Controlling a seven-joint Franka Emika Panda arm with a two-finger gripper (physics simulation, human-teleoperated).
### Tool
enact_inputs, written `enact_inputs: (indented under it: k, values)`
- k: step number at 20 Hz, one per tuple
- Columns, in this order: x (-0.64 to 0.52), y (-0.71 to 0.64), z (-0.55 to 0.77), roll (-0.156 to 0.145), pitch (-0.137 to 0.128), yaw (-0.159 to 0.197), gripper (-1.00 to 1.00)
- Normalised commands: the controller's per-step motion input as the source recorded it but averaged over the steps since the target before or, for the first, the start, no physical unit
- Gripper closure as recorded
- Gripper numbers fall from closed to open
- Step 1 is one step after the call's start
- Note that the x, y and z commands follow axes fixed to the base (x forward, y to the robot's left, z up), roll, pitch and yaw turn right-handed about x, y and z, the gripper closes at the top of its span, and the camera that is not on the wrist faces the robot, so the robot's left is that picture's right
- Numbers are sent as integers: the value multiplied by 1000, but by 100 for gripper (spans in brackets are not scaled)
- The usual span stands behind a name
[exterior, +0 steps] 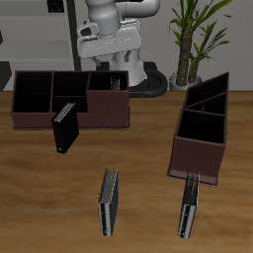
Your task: Place the orange book into the back desk caddy's right compartment and place the right striped book into the back desk caddy's left compartment and place the black book into the back desk caddy's left compartment
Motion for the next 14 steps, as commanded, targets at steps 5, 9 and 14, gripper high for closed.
enact_inputs:
  k: [5,9,14]
  values:
    - [206,-361,293,-75,-18,-30,-100]
    - [361,-560,207,-84,9,-23,-100]
    - [593,-684,332,-97,-31,-72,-100]
